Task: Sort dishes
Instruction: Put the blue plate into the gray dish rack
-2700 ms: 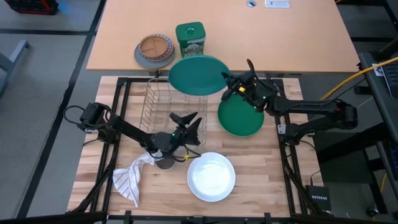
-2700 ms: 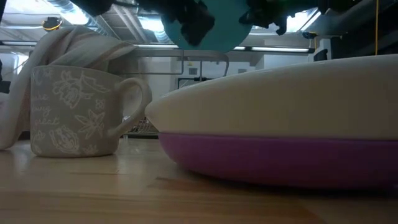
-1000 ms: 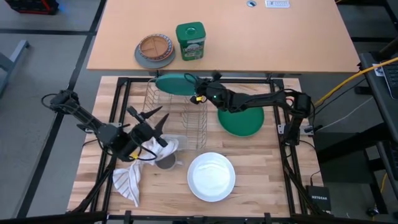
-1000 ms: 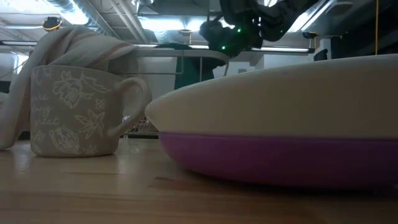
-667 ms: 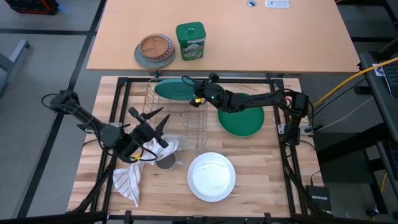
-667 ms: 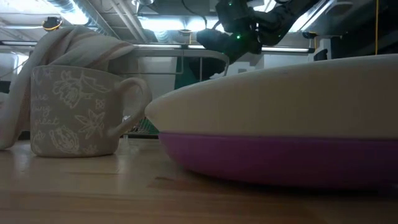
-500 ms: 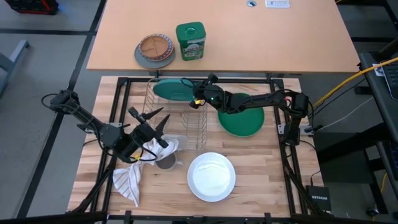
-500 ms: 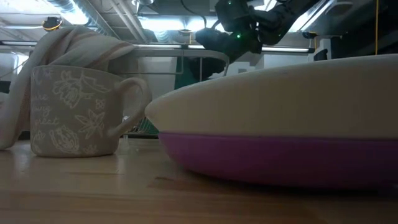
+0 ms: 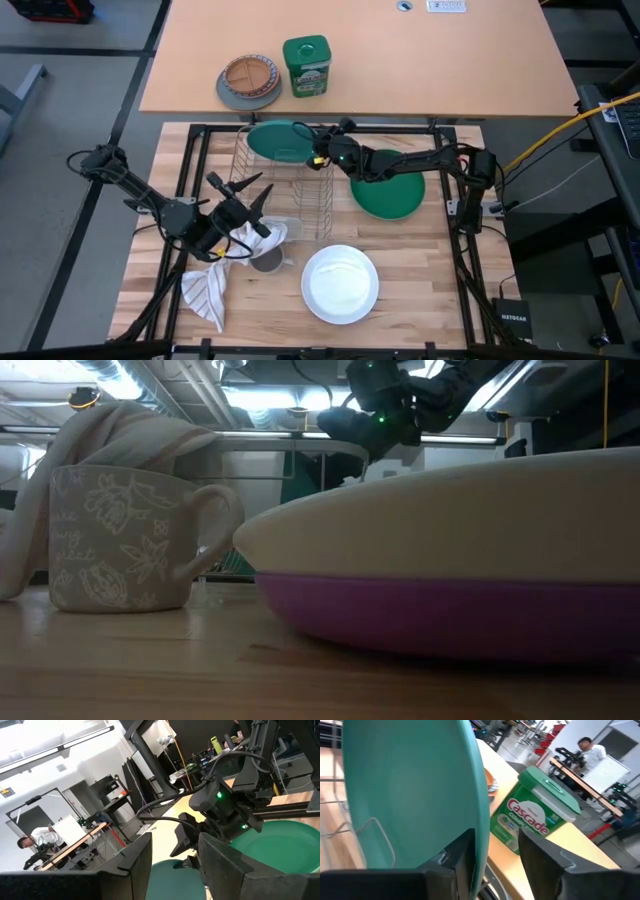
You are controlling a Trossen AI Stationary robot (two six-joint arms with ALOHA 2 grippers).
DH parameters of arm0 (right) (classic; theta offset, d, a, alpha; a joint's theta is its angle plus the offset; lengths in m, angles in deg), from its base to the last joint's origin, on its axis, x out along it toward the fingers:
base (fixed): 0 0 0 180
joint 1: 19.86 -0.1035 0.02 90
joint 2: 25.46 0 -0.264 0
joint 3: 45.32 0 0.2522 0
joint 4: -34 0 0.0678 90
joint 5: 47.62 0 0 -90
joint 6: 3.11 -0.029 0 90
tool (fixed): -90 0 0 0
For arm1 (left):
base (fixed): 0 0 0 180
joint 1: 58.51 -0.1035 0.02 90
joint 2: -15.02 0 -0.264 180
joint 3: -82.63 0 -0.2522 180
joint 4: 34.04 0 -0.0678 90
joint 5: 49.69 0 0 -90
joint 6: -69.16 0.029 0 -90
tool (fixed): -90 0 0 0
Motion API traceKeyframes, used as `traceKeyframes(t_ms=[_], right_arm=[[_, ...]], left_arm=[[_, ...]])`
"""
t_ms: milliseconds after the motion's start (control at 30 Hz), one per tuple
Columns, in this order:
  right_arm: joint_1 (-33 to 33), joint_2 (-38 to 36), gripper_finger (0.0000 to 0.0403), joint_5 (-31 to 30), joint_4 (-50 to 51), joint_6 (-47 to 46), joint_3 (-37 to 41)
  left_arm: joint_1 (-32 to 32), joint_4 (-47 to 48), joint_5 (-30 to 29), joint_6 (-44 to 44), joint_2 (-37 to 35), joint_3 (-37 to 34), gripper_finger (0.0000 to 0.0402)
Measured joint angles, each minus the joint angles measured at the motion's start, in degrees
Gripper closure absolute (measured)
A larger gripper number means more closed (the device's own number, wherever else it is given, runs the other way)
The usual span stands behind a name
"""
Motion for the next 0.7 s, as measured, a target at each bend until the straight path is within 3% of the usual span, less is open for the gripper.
traceKeyframes(t_ms=[333,700], right_arm=[[0.5,0.0,0.0246,0.0,0.0,-6.4,0.0],[1.2,0.0,0.0246,-4.9,1.9,-7.6,-1.7]], left_arm=[[0.0,0.0,0.0,0.0,0.0,0.0,0.0249],[0.0,0.0,0.0,0.0,0.0,0.0,0.0249]])
